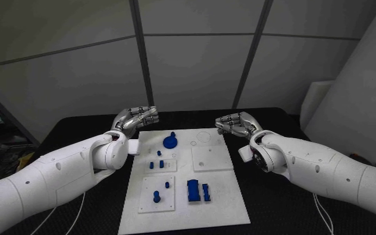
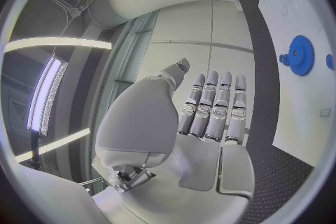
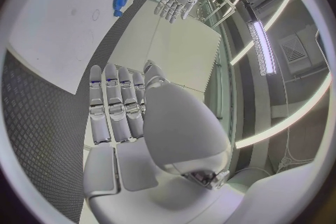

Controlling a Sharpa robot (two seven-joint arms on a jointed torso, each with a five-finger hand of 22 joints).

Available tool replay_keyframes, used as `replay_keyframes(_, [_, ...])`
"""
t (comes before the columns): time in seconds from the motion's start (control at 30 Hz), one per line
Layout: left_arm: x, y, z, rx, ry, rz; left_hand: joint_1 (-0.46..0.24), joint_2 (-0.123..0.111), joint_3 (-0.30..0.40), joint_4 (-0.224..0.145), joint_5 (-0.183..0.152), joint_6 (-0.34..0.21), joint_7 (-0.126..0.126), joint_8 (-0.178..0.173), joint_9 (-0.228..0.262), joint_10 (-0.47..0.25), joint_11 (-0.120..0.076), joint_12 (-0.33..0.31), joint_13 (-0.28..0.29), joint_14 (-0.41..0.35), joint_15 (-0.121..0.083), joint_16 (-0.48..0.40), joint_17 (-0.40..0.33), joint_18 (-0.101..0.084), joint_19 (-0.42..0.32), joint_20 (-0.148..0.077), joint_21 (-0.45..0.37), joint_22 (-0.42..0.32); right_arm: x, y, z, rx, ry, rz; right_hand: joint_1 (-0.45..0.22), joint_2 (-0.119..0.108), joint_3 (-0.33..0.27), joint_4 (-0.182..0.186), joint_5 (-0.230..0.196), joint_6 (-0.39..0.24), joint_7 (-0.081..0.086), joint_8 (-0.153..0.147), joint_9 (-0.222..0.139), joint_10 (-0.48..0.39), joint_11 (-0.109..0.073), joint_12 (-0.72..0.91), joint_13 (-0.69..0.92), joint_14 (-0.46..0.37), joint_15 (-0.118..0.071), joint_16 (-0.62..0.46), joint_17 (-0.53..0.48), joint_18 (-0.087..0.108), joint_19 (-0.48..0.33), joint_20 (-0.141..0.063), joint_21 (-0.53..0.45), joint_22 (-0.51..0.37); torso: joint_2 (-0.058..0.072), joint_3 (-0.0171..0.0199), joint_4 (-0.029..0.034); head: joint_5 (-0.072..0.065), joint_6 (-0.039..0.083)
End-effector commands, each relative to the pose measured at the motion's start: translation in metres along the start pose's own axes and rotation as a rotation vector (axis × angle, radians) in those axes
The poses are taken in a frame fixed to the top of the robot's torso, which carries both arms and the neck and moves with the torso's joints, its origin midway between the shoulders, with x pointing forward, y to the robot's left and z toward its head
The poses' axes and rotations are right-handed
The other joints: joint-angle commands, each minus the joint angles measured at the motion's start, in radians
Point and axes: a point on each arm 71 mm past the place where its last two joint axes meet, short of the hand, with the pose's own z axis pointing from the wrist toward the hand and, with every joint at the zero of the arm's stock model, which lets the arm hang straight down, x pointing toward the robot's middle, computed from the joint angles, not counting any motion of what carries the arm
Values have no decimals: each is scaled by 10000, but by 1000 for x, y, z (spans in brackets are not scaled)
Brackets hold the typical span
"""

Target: Assemble the parts on the task board

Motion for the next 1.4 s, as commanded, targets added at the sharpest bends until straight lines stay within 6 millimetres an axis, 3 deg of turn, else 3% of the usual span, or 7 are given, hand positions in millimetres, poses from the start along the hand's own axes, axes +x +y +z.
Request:
replay_keyframes(0.03, [-6,-2,2,622,-923,-170,29,151,-130,6,7,4,-54,-85,-8,-60,30,-178,-9,-3,96,-302,-17,-186,-74,-23,-118,-228,3,5,4,-642,275,635,-157,36,-38,-136,-73,-65,76,-36,-139,-1,47,-115,-175,31,95,-185,-207,126,73,64,-219,-189,-29,36,0,179,30])
replay_keyframes(0.07, [-5,-1,2,646,-986,-169,39,165,-149,7,9,11,-52,-97,-8,-55,29,-205,-8,-6,94,-357,-18,-189,-80,-20,-136,-270,5,5,5,-661,294,680,-190,53,-44,-154,-76,-71,75,-35,-176,-4,67,-144,-193,50,103,-220,-261,128,96,70,-276,-241,-16,45,7,215,11])
replay_keyframes(0.1, [-2,2,2,128,-337,-38,-4033,427,-1090,-366,-347,-2836,-476,-823,-660,-2944,-554,-599,-627,-2643,-483,-770,-652,-604,-2030,-869,-940,-1719,3,1,4,-175,45,154,-4760,35,590,-857,-832,-3031,-504,-657,-585,-3361,-407,-981,-829,-3308,-288,-943,-693,-514,-2625,-654,-824,-1020,-17,15,4,137,21])
replay_keyframes(0.37, [9,1,-6,158,-456,207,-6416,1282,-1714,-366,-1157,-4480,-777,-823,-660,-4680,-862,-870,-627,-4185,-723,-1085,-652,-610,-3251,-1383,-940,-2625,8,9,-3,-374,-324,581,-7499,35,590,-1311,-1319,-4753,-793,-657,-866,-5284,-611,-981,-829,-5196,-1077,-943,-1006,-684,-4131,-1047,-1208,-1528,-174,199,366,170,-74])
replay_keyframes(0.63, [37,-2,-31,303,-752,818,-8224,1282,-2155,-366,-1157,-5732,-1586,-823,-660,-5976,-1111,-1607,-627,-5351,-1608,-1881,-652,-614,-4135,-1770,-940,-3279,19,27,-26,-625,-1251,1582,-9521,35,590,-1641,-1666,-6051,-1041,-657,-1631,-6746,-1358,-981,-829,-6649,-1077,-943,-1831,-859,-5299,-1361,-1466,-1882,-279,320,606,192,-137])
replay_keyframes(0.67, [44,-3,-37,349,-817,951,-8584,1282,-2242,-366,-1157,-5986,-1586,-823,-660,-6234,-1845,-1607,-627,-5585,-1608,-1881,-652,-612,-4312,-1844,-940,-3408,21,31,-32,-632,-1463,1793,-9947,35,590,-1707,-1735,-6324,-1781,-657,-1631,-7050,-1358,-981,-829,-6953,-1077,-943,-1831,-903,-5544,-1425,-1517,-1956,-279,320,606,192,-137])
replay_keyframes(1.4, [69,-10,-68,598,-1104,1503,-11552,1282,-3454,-366,-1157,-8047,-1586,-823,-660,-8359,-1845,-1607,-627,-7507,-1608,-1881,-652,-610,-5757,-2896,-940,-4485,33,50,-65,-424,-2390,2626,-13323,35,590,-2642,-2720,-8486,-1781,-657,-1631,-9487,-1358,-981,-829,-9374,-1077,-943,-1831,-1712,-7491,-2302,-2244,-2961,-279,320,606,192,-137])
